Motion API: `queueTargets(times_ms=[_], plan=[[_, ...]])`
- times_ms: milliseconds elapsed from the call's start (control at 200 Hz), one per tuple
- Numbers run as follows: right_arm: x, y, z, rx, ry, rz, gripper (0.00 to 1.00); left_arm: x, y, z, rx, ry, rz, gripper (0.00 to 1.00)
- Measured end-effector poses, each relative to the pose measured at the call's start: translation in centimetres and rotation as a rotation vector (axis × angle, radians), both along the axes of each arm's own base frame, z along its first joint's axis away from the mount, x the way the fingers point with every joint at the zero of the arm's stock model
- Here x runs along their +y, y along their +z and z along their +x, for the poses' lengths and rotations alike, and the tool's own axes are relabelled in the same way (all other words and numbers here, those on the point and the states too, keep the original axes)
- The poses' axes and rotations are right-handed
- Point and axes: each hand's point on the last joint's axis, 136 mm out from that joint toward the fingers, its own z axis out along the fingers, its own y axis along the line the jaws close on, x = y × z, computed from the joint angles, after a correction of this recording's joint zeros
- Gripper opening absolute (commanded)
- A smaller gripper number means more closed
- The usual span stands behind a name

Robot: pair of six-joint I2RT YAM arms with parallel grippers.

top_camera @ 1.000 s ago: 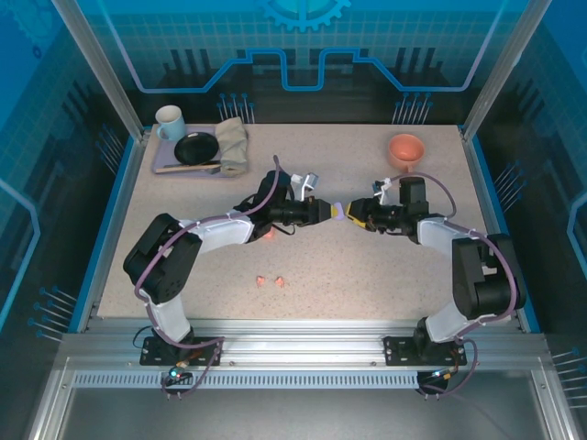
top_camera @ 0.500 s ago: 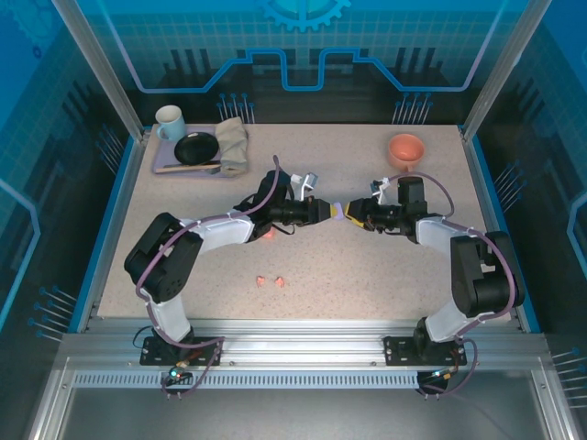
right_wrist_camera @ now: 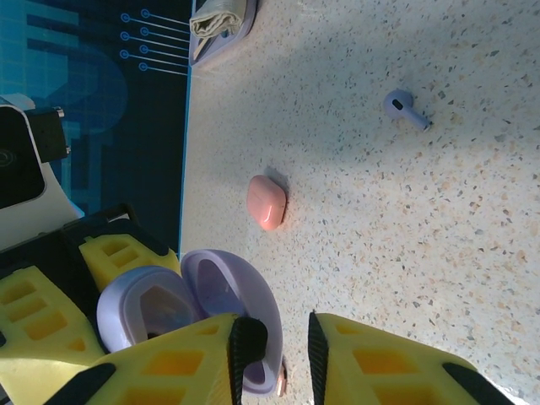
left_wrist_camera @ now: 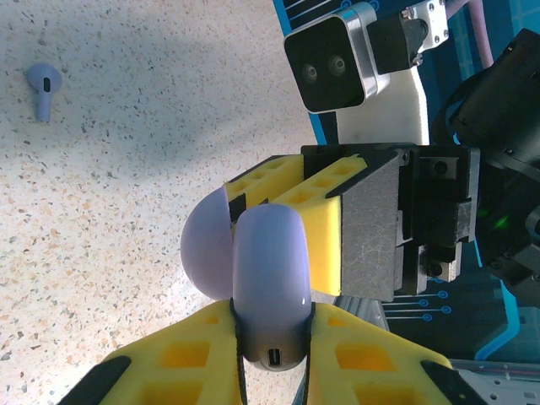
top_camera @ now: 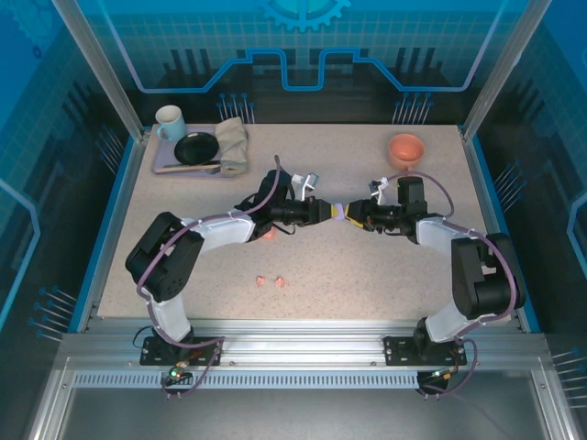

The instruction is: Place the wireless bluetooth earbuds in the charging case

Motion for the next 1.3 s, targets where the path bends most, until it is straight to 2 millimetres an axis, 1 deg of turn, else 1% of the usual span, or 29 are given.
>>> queueTargets(times_ms=[175,335,400,535,580,695,770,820,935,1050,1301], plan=[[0.1,0.1,-0.1,-0.006,0.011,0.005,0.21,-0.1,-0.1,0.0,0.022,0.001,-0.012,0.19],[0.2,0.5,0.3,-0.020,0.015,0.008,0.16,-0.1,0.3,0.3,0.029,0.014,-0.030,0.19],[0.2,0.5,0.3,-0.021,0.016,0.008,0.12,-0.1,0.4,0.4,0.030,0.016,-0.036,0.19],[0.1,0.5,0.3,-0.023,0.016,0.005,0.00,-0.1,0.5,0.5,0.039,0.023,-0.044,0.20],[0.1,0.5,0.3,-0.027,0.017,0.004,0.00,-0.1,0.5,0.6,0.039,0.024,-0.045,0.21],[0.1,0.5,0.3,-0.027,0.017,0.004,0.00,-0.1,0.6,0.7,0.037,0.025,-0.046,0.27],[0.1,0.5,0.2,-0.025,0.021,0.007,0.00,-0.2,0.6,0.7,0.034,0.024,-0.046,0.37],[0.2,0.5,0.1,-0.021,0.024,0.009,0.00,-0.2,0.8,0.7,0.033,0.023,-0.049,0.42],[0.1,0.1,-0.1,-0.007,0.027,-0.001,0.00,-0.6,1.5,0.8,0.009,0.015,-0.061,0.56],[-0.1,-0.2,-0.3,0.010,0.025,-0.021,0.00,-0.7,1.7,0.8,0.003,0.015,-0.064,0.61],[-0.3,-0.4,-0.1,0.017,0.020,-0.050,0.00,-0.6,1.7,0.8,0.002,0.015,-0.063,0.63]])
